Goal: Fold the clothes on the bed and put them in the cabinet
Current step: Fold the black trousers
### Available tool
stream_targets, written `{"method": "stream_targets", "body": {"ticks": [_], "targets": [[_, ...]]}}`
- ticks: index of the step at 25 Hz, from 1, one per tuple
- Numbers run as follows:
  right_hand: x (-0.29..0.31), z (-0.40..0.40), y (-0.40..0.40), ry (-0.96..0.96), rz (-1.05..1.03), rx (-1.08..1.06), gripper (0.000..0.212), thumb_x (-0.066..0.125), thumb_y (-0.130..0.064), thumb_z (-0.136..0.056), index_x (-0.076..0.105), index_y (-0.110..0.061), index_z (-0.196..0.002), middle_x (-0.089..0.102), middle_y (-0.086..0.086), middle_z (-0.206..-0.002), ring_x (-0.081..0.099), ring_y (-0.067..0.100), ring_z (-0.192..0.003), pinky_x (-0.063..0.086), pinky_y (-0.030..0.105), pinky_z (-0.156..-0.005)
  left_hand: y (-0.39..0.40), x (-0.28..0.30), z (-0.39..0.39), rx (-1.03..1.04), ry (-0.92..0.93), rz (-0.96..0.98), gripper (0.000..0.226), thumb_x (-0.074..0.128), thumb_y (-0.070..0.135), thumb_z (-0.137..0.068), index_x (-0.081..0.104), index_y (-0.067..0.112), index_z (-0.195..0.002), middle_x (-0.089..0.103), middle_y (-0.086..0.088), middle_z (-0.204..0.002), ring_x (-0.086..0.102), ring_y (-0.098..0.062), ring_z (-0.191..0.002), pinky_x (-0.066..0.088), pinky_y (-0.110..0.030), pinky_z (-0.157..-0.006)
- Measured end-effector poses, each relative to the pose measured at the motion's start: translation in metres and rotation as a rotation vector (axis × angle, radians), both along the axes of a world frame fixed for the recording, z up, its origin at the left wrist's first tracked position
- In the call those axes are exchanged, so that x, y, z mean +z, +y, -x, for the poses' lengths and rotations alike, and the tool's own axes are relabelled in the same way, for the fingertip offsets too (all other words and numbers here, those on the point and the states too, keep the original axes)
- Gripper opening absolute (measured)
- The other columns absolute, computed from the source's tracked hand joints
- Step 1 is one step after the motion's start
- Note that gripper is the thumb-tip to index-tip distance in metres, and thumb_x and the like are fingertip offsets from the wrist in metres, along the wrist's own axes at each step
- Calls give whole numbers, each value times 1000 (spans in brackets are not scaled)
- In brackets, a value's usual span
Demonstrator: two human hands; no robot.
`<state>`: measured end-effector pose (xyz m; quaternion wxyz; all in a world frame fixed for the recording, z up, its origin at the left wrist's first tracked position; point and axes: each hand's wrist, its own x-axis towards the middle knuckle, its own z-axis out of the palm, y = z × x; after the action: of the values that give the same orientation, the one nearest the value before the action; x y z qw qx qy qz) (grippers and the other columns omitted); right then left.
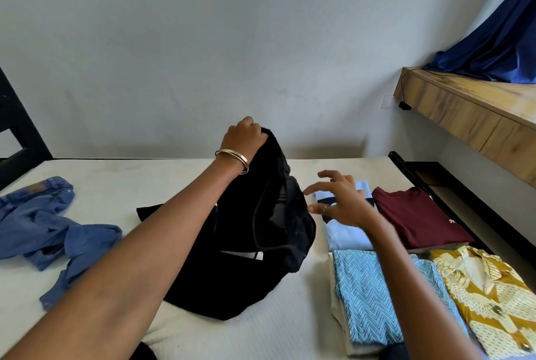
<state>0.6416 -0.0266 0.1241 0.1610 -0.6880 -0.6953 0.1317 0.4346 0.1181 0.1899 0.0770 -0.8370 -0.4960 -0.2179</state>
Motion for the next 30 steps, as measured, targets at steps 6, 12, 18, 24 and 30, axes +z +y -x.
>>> {"method": "stream_targets", "body": {"ticks": [6, 12, 18, 24, 30], "targets": [[-19, 58, -4, 313, -746, -96, 33, 75, -29, -77, 57, -24, -104, 47, -1, -125, 45, 24, -113, 42, 49, -92, -8, 34, -4, -26, -152, -48, 33, 48, 23, -96, 60, -7, -89, 47, -13, -88, 54, -36, -83, 30, -33, -67], [-41, 111, -26, -241, -656, 42, 59, 65, -66, -73, 55, -48, -128, 26, 9, -154, 26, 36, -139, 35, 51, -96, -1, 55, -11, 61, -210, -57, 29, 48, 20, -95, 61, -6, -93, 57, -20, -102, 56, -41, -93, 38, -36, -74], [-57, 129, -25, -433, -583, -61, 86, 74, -74, -57, 45, -51, -136, 19, 13, -159, 19, 53, -142, 38, 63, -93, 0, 65, -11, 142, -302, -14, 21, 49, 14, -90, 48, 3, -73, 59, -21, -96, 57, -40, -92, 30, -33, -66], [-42, 179, -7, -387, -579, -217, 82, 81, -60, -63, 45, -45, -135, 35, 16, -144, 38, 53, -128, 47, 65, -84, 1, 71, -6, 251, -504, 110, 39, 55, 14, -87, 30, 9, -58, 39, -8, -67, 48, -31, -76, 26, -29, -53], [-42, 155, 7, -417, -403, -313, 66, 78, -67, -58, 56, -28, -107, 30, 21, -146, 22, 61, -134, 37, 77, -85, 5, 70, 30, 239, -458, 73, 30, 61, 25, -86, 60, -3, -77, 64, -26, -87, 58, -41, -92, 36, -36, -65]]}}
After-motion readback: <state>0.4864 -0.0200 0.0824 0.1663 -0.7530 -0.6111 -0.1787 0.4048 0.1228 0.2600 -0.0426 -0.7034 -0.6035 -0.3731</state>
